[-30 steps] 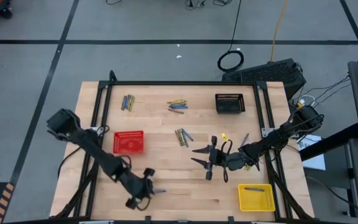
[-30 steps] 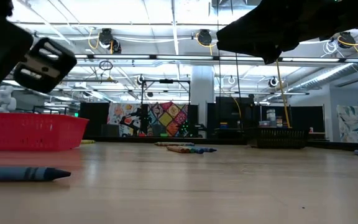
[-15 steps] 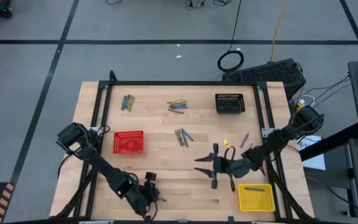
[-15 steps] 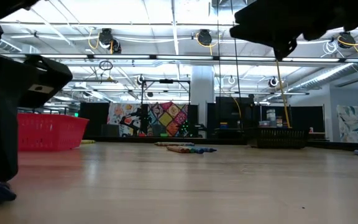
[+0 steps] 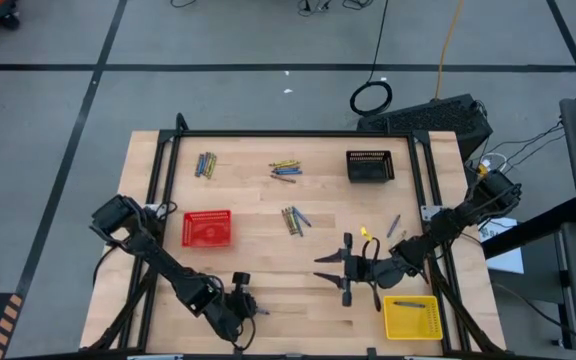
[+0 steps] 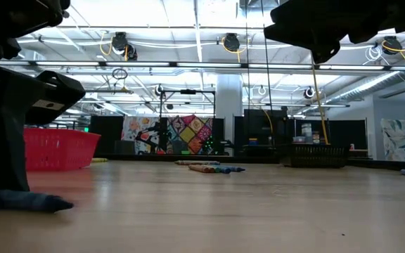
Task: Sort crayons
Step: Put the blue crayon into the yellow bin
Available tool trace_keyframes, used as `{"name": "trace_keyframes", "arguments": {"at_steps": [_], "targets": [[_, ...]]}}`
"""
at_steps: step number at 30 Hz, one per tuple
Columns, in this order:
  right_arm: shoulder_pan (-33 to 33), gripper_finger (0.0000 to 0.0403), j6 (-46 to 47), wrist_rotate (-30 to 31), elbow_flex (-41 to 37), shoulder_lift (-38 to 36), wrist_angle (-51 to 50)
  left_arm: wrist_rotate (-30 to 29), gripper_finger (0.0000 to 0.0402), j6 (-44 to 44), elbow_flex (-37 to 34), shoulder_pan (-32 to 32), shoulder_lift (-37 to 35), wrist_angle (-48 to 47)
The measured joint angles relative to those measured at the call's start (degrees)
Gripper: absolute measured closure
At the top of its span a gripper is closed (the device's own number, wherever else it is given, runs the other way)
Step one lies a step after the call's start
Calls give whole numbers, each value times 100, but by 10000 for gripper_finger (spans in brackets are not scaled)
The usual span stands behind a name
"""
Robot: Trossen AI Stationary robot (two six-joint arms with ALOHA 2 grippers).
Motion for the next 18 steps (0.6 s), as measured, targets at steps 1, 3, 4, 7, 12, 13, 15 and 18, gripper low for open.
{"name": "trace_keyframes", "arguments": {"at_steps": [1, 3, 4, 7, 12, 13, 15, 18], "targets": [[31, 266, -39, 4, 0, 0, 0, 0, 382, 0, 0, 0, -3, -17], [104, 266, -110, 24, 0, 0, 2, -15, 391, -60, -1, 0, -28, -33], [146, 266, -126, 51, 0, 0, 2, -29, 391, -98, 12, 1, -46, -61], [277, 266, -176, 314, 0, 0, 4, -113, 395, -99, 93, 10, -214, -318], [415, 266, -316, 631, 0, 0, 1, -731, 399, -214, 268, 11, -1016, -1090], [417, 266, -316, 624, 0, 0, 6, -879, 399, -258, 285, 6, -1219, -1378], [412, 266, -316, 623, 0, 0, 2, -1099, 400, -379, 306, 5, -1606, -1927], [412, 266, -314, 624, 0, 0, 3, -1386, 400, -625, 369, 20, -2303, -2852]]}}
